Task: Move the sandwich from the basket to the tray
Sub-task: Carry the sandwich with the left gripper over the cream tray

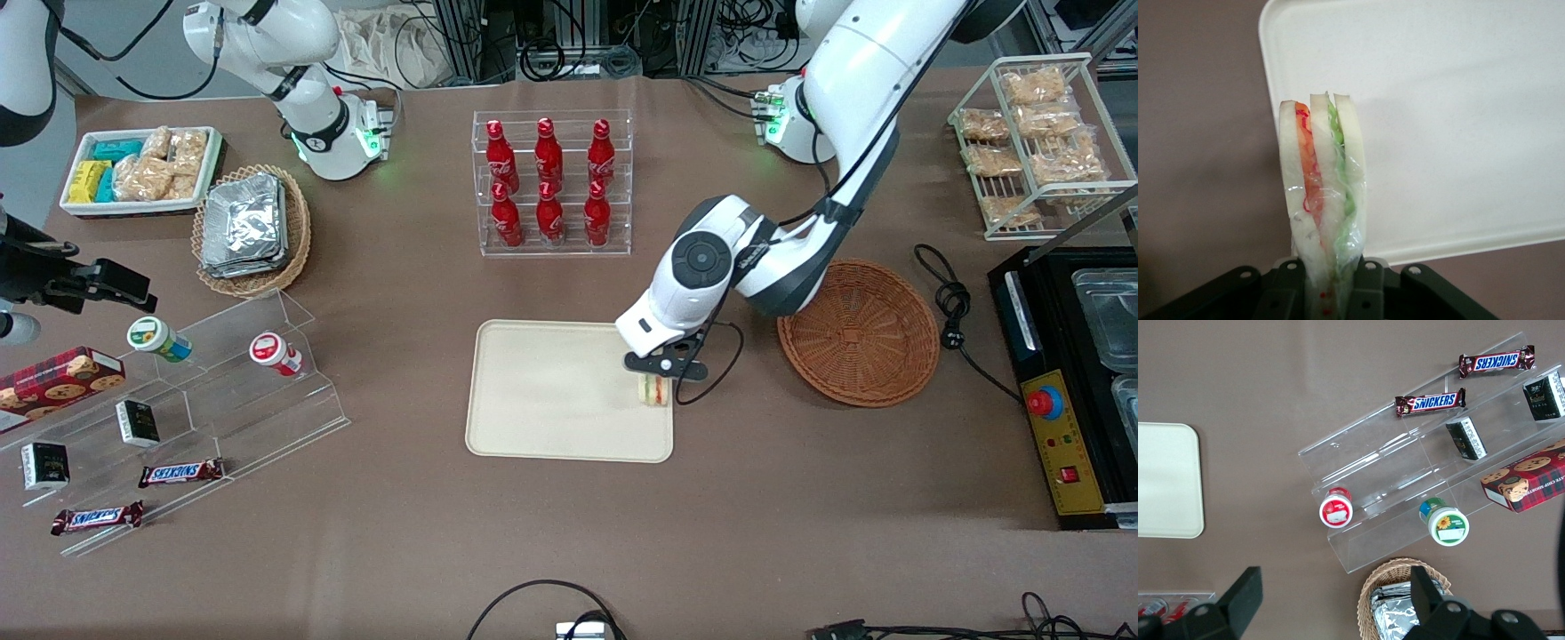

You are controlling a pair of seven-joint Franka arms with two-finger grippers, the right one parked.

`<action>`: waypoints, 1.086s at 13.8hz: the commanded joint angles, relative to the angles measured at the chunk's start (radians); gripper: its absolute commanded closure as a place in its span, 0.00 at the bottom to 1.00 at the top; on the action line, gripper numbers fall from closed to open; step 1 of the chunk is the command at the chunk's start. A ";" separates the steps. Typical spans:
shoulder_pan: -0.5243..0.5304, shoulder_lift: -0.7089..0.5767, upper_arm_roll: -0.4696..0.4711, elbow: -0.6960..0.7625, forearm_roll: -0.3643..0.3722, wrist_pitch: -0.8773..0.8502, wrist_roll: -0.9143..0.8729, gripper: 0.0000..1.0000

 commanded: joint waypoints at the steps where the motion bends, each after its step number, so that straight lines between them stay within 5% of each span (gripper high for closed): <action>1: -0.024 0.067 0.005 0.066 0.070 -0.008 -0.070 1.00; 6: -0.038 0.112 0.005 0.064 0.102 0.046 -0.087 1.00; 8: -0.043 0.124 0.005 0.066 0.102 0.046 -0.087 0.92; 11: -0.044 0.140 0.005 0.069 0.102 0.052 -0.087 0.60; 13: -0.044 0.140 0.006 0.072 0.102 0.051 -0.100 0.28; 15: -0.044 0.137 0.008 0.083 0.102 0.051 -0.145 0.12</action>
